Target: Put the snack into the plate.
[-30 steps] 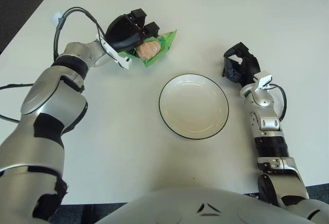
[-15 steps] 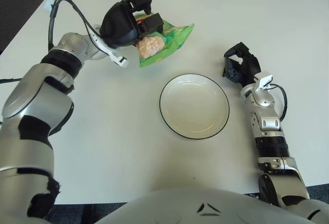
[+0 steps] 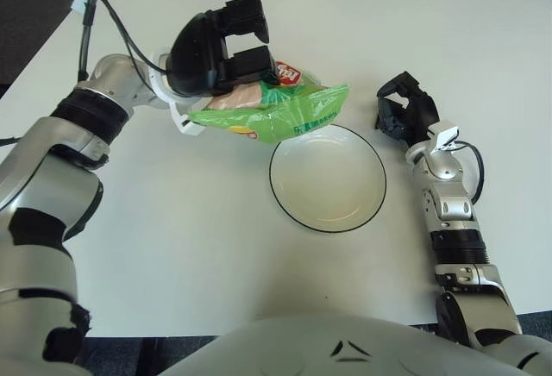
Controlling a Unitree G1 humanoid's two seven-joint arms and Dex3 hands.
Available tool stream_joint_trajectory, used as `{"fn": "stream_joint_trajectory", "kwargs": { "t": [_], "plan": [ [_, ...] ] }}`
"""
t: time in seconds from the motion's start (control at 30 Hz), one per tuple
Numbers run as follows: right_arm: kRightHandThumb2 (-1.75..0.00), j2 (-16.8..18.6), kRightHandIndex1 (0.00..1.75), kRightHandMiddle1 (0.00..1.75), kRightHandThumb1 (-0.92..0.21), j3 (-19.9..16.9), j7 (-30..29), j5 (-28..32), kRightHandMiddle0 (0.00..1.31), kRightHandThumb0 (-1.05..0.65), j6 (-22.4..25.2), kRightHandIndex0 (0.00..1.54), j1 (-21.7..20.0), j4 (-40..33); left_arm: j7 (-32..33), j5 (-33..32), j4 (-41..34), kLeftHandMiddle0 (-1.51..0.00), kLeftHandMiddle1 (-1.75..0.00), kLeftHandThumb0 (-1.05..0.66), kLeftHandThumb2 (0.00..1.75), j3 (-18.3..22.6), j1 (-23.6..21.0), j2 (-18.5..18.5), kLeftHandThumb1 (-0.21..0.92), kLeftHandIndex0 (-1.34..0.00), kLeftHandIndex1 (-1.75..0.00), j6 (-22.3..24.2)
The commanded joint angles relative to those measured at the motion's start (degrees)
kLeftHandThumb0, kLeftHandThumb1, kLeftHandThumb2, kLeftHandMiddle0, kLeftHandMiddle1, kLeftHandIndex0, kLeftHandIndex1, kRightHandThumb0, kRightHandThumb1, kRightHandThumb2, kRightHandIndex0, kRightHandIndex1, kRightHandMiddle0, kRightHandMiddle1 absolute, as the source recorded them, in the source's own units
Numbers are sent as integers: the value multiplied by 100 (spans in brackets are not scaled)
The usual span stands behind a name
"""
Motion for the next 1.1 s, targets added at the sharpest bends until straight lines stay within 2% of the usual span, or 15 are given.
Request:
{"fn": "stream_joint_trajectory", "kwargs": {
  "t": [0.0, 0.17, 0.3, 0.5, 0.7, 0.9, 1.07],
  "plan": [
    [-82, 191, 175, 175, -70, 180, 111, -102, 34, -38, 304, 89, 839, 669, -200, 91, -379, -50, -171, 41, 105, 104, -97, -68, 49, -58, -175, -54],
    [-82, 194, 175, 175, -70, 201, 100, -109, 34, -38, 300, 88, 843, 659, 40, 310, -933, -53, -166, 41, 102, 297, 241, 380, 49, -59, -175, -132],
    [-82, 202, 175, 175, -70, 212, 96, -115, 34, -38, 304, 88, 846, 644, -129, 371, -1131, -57, -157, 40, 91, 349, 431, 406, 52, -59, -175, -24],
    [-81, 216, 175, 175, -70, 229, 81, -120, 34, -38, 309, 88, 847, 629, -754, 273, -1735, -59, -153, 40, 88, 385, 922, 32, 53, -59, -175, 383],
    [-81, 228, 175, 175, -70, 241, 71, -122, 34, -38, 303, 88, 845, 635, -1118, -133, -1770, -61, -154, 41, 94, 564, 1148, -145, 49, -63, -175, 228],
    [-81, 228, 175, 175, -70, 241, 70, -126, 34, -38, 290, 87, 841, 655, -1458, -387, -1602, -62, -156, 42, 101, 622, 1066, -389, 45, -68, -175, -101],
    [-81, 215, 175, 175, -70, 244, 68, -136, 34, -38, 300, 87, 838, 653, -1227, -25, -1356, -63, -157, 43, 104, 469, 804, -764, 43, -69, -175, -143]
  ]
}}
